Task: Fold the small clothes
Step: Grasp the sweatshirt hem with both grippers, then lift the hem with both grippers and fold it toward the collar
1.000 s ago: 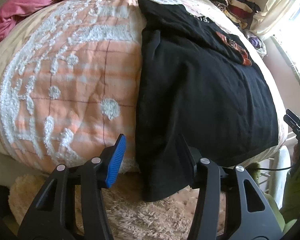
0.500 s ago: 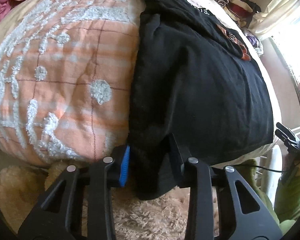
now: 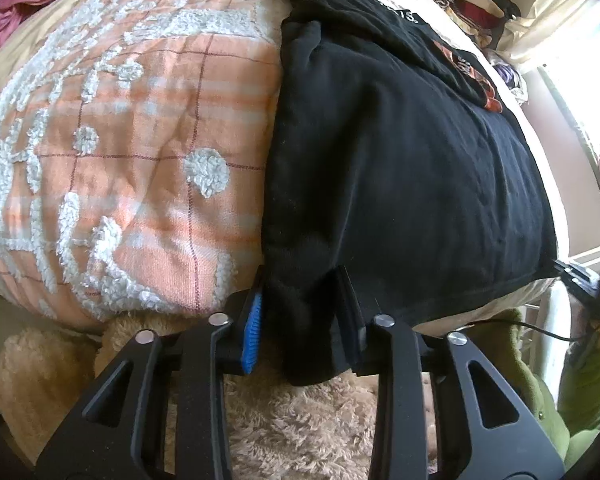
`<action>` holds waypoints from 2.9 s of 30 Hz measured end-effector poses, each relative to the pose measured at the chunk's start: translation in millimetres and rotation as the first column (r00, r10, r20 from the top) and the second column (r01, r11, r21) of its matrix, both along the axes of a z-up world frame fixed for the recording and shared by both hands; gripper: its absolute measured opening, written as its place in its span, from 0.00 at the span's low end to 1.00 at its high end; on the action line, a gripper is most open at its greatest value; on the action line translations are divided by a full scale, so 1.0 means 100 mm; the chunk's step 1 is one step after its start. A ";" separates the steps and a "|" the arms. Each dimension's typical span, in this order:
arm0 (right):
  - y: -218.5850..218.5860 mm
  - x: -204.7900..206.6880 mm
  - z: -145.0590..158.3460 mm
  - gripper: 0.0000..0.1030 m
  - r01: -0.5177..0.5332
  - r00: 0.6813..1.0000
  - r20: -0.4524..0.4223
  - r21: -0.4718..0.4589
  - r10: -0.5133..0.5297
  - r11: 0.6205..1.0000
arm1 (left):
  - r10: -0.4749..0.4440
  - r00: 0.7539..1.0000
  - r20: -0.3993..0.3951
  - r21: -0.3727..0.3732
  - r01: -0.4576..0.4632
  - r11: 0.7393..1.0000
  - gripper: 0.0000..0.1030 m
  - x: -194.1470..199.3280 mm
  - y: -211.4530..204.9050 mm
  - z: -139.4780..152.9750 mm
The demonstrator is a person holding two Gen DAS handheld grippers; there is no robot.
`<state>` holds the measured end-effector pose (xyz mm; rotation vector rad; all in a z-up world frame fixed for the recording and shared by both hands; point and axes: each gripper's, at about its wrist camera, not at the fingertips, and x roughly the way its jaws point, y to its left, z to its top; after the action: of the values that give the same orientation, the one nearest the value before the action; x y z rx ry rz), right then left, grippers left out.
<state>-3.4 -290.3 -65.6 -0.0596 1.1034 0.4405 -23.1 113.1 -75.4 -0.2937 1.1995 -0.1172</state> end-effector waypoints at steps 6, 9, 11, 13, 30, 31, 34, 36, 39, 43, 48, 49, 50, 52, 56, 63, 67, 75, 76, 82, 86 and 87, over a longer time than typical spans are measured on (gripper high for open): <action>0.03 0.03 0.33 0.08 -0.026 0.994 0.108 0.078 0.018 0.997 | -0.005 0.999 0.042 -0.017 0.006 1.000 0.03 -0.01 0.02 0.11; 0.04 0.08 0.52 0.08 -0.033 0.984 0.176 0.096 0.015 0.995 | 0.010 0.995 0.102 -0.024 -0.008 1.000 0.03 -0.01 0.07 0.30; 0.03 0.12 0.64 0.08 -0.028 0.976 0.216 0.114 0.003 0.993 | 0.022 0.990 0.136 -0.030 -0.018 0.999 0.03 -0.01 0.10 0.43; 0.02 0.16 0.73 0.08 -0.022 0.968 0.251 0.136 -0.013 0.990 | 0.026 0.985 0.169 -0.019 -0.023 1.000 0.02 0.00 0.12 0.57; -0.29 0.49 1.42 0.07 0.052 0.876 0.444 0.301 -0.188 0.952 | 0.102 0.913 0.394 -0.060 -0.085 0.995 0.02 0.34 0.25 1.42; -0.29 0.54 1.45 0.07 0.054 0.872 0.448 0.309 -0.196 0.949 | 0.104 0.910 0.402 -0.057 -0.089 0.994 0.02 0.36 0.24 1.44; -0.28 0.65 1.49 0.07 0.066 0.863 0.459 0.310 -0.210 0.948 | 0.117 0.899 0.422 -0.058 -0.102 0.993 0.02 0.48 0.24 1.52; -0.27 0.71 1.53 0.07 0.067 0.857 0.468 0.312 -0.215 0.948 | 0.119 0.892 0.436 -0.044 -0.111 0.993 0.02 0.56 0.23 1.58; -0.24 0.80 1.59 0.07 0.071 0.846 0.485 0.309 -0.222 0.948 | 0.126 0.882 0.454 -0.038 -0.123 0.992 0.02 0.65 0.23 1.65; -0.21 0.96 1.66 0.07 0.085 0.835 0.498 0.305 -0.235 0.948 | 0.139 0.869 0.474 -0.038 -0.138 0.990 0.02 0.80 0.24 1.73; -0.15 1.15 1.68 0.07 0.098 0.825 0.509 0.297 -0.245 0.950 | 0.169 0.858 0.485 -0.056 -0.162 0.985 0.02 0.99 0.27 1.75; -0.14 1.21 1.68 0.07 0.104 0.825 0.507 0.298 -0.250 0.949 | 0.179 0.857 0.483 -0.064 -0.169 0.984 0.02 1.05 0.29 1.73; -0.13 1.25 1.68 0.07 0.107 0.825 0.506 0.298 -0.253 0.948 | 0.186 0.856 0.482 -0.068 -0.175 0.982 0.02 1.09 0.30 1.72; -0.12 1.33 1.66 0.07 0.118 0.824 0.504 0.298 -0.261 0.947 | 0.198 0.855 0.479 -0.069 -0.188 0.980 0.02 1.18 0.31 1.70; -0.09 1.49 1.62 0.07 0.137 0.824 0.496 0.295 -0.275 0.945 | 0.213 0.853 0.477 -0.067 -0.207 0.976 0.02 1.32 0.33 1.65; -0.10 1.84 1.45 0.07 0.201 0.836 0.447 0.288 -0.317 0.936 | 0.229 0.841 0.490 -0.048 -0.237 0.970 0.03 1.63 0.26 1.56; -0.08 2.05 1.30 0.07 0.231 0.847 0.415 0.274 -0.332 0.933 | 0.225 0.840 0.493 -0.012 -0.252 0.968 0.03 1.82 0.22 1.49; 0.07 2.39 1.07 0.08 0.256 0.856 0.405 0.205 -0.320 0.945 | 0.247 0.849 0.467 0.009 -0.284 0.959 0.03 2.10 0.25 1.23; 0.09 2.43 1.04 0.08 0.257 0.859 0.404 0.194 -0.316 0.947 | 0.251 0.852 0.459 0.008 -0.286 0.958 0.03 2.13 0.26 1.19; 0.16 2.58 0.88 0.08 0.270 0.870 0.386 0.146 -0.306 0.952 | 0.255 0.858 0.446 0.020 -0.295 0.955 0.03 2.22 0.26 1.03; 0.17 2.63 0.79 0.08 0.279 0.874 0.377 0.130 -0.308 0.951 | 0.256 0.861 0.439 0.029 -0.298 0.954 0.03 2.27 0.26 0.94; 0.18 2.64 0.77 0.08 0.281 0.874 0.376 0.123 -0.307 0.952 | 0.257 0.861 0.439 0.028 -0.299 0.954 0.04 2.27 0.26 0.91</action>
<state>260.8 -271.9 11.7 0.0762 0.6850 0.1758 204.3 138.7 15.4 -0.3339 0.7075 0.1251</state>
